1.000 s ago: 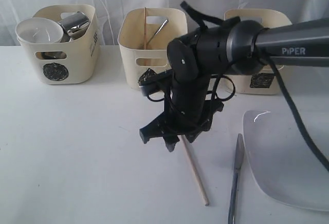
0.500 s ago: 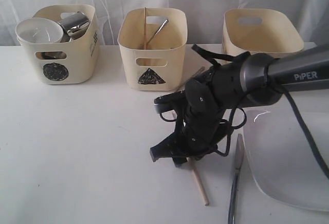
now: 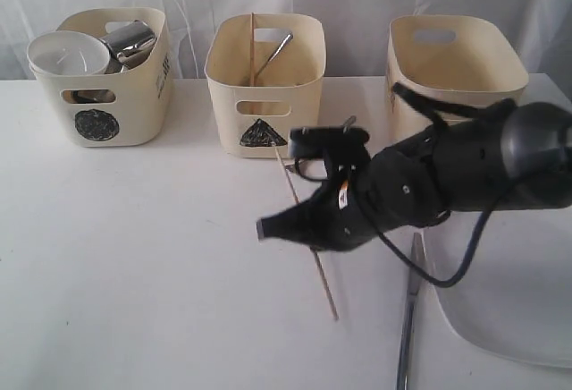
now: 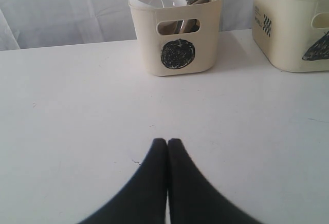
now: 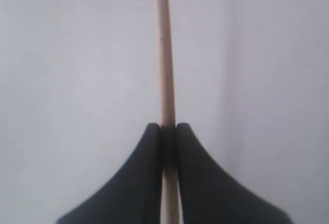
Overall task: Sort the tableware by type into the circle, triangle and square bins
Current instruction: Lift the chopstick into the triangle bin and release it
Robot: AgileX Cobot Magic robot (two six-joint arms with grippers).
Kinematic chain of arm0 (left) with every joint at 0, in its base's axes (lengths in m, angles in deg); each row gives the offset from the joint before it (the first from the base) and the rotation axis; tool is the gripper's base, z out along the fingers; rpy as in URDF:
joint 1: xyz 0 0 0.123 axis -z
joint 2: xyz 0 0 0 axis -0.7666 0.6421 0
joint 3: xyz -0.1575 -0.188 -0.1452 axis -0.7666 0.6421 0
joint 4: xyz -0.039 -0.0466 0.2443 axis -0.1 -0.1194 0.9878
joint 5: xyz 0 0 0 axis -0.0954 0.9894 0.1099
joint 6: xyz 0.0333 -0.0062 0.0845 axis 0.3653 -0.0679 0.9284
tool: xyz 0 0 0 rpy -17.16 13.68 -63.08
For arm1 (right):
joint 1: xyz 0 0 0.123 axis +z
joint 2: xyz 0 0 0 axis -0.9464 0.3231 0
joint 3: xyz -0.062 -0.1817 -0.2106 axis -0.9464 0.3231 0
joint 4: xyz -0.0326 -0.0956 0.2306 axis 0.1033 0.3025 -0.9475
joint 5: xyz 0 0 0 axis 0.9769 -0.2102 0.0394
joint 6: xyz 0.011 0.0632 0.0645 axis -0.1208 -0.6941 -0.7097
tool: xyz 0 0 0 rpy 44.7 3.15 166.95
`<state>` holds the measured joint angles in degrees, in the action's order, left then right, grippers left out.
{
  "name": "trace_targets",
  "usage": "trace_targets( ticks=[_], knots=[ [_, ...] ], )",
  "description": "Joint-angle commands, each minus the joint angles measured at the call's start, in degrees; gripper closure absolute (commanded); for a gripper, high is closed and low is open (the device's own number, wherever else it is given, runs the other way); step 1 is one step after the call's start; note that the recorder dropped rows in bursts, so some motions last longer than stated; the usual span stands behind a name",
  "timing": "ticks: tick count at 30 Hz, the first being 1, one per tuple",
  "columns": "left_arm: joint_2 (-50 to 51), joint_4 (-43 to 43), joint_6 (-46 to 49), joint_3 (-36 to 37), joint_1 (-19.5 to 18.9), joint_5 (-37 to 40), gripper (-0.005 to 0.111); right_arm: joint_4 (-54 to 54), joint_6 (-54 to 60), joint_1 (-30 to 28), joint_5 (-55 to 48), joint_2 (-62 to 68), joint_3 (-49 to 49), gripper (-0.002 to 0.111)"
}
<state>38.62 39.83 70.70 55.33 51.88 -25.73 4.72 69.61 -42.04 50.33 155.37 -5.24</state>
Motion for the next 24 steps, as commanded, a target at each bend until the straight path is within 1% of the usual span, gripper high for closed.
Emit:
trace_targets(
  ticks=[1,4,6,11,15,18,24],
  knots=[
    [-0.2,-0.7,0.1,0.2,0.2,0.0,0.105,-0.8,-2.6,-0.2,12.2,-5.9,-0.8,0.108],
    [-0.2,-0.7,0.1,0.2,0.2,0.0,0.105,-1.2,-3.4,-1.1,18.7,-7.0,-2.3,0.108],
    [-0.2,-0.7,0.1,0.2,0.2,0.0,0.105,-1.8,-3.6,-2.8,20.7,-6.9,-3.5,0.108],
    [-0.2,-0.7,0.1,0.2,0.2,0.0,0.105,-1.9,-3.6,-8.8,20.7,-5.1,-8.0,0.108],
    [-0.2,-0.7,0.1,0.2,0.2,0.0,0.105,-1.9,-3.6,-12.2,21.4,-2.0,-13.0,0.108],
    [-0.2,-0.7,0.1,0.2,0.2,0.0,0.105,-1.5,-3.0,-13.6,19.9,1.2,-18.1,0.108],
    [-0.2,-0.7,0.1,0.2,0.2,0.0,0.105,-1.5,-1.0,-13.8,16.5,8.2,-29.5,0.108]
  ],
)
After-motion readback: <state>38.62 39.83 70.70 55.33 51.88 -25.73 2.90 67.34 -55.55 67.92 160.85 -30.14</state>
